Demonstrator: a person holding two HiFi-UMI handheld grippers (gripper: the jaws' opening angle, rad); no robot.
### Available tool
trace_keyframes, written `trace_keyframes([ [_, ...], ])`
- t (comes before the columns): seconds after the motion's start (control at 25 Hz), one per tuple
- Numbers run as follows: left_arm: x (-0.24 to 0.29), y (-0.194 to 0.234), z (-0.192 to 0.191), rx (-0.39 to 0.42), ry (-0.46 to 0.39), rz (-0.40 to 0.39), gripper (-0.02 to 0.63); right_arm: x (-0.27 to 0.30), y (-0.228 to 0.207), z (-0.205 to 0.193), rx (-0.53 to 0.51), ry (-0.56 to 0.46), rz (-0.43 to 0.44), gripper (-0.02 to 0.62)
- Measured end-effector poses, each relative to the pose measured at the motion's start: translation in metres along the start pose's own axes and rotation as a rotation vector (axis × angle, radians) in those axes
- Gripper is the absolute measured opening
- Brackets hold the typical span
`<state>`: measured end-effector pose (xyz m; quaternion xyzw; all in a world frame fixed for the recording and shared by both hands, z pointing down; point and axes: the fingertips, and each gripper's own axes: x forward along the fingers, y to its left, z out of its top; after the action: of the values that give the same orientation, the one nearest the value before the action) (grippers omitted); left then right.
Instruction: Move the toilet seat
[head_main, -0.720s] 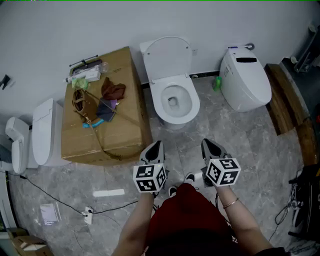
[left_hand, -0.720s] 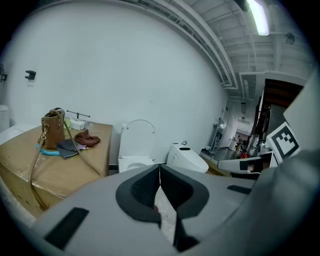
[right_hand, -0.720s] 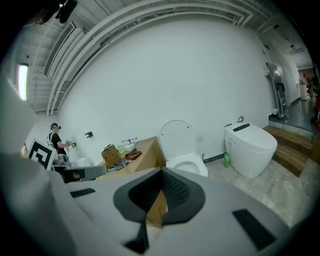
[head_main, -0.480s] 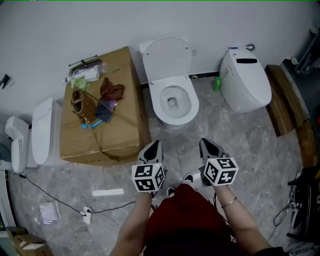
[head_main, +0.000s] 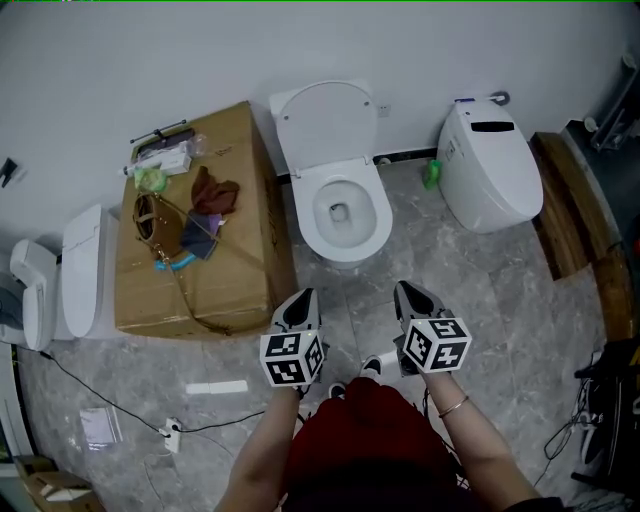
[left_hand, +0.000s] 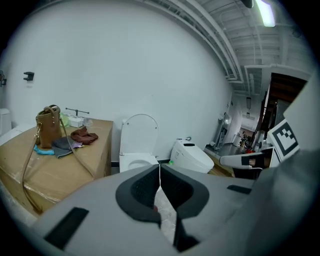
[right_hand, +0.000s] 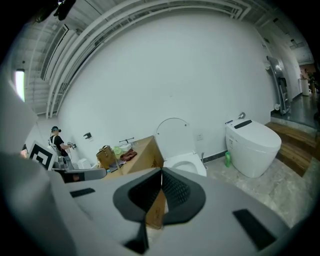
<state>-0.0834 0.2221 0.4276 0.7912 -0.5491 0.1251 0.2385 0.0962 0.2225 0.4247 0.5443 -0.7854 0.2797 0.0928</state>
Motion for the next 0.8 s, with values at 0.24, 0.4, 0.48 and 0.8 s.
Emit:
trace_keyframes([
  [0.24,0.023,-0.007,0.005,0.001,0.012,0.01,0.029,0.012,-0.029,0.015,0.0,-0.008,-0.005,0.017],
  [0.4,0.037,-0.013,0.01,-0.002,0.012,0.024,0.029,0.018,-0.044,0.029,-0.01,-0.029,0.01,0.017],
  [0.48,0.042,-0.015,0.012,-0.005,0.01,0.036,0.029,0.02,-0.05,0.034,-0.012,-0.03,0.016,0.017],
  [0.8,0.048,-0.014,0.017,-0.014,0.014,0.086,0.031,0.025,-0.063,0.04,-0.027,-0.002,0.037,0.017],
])
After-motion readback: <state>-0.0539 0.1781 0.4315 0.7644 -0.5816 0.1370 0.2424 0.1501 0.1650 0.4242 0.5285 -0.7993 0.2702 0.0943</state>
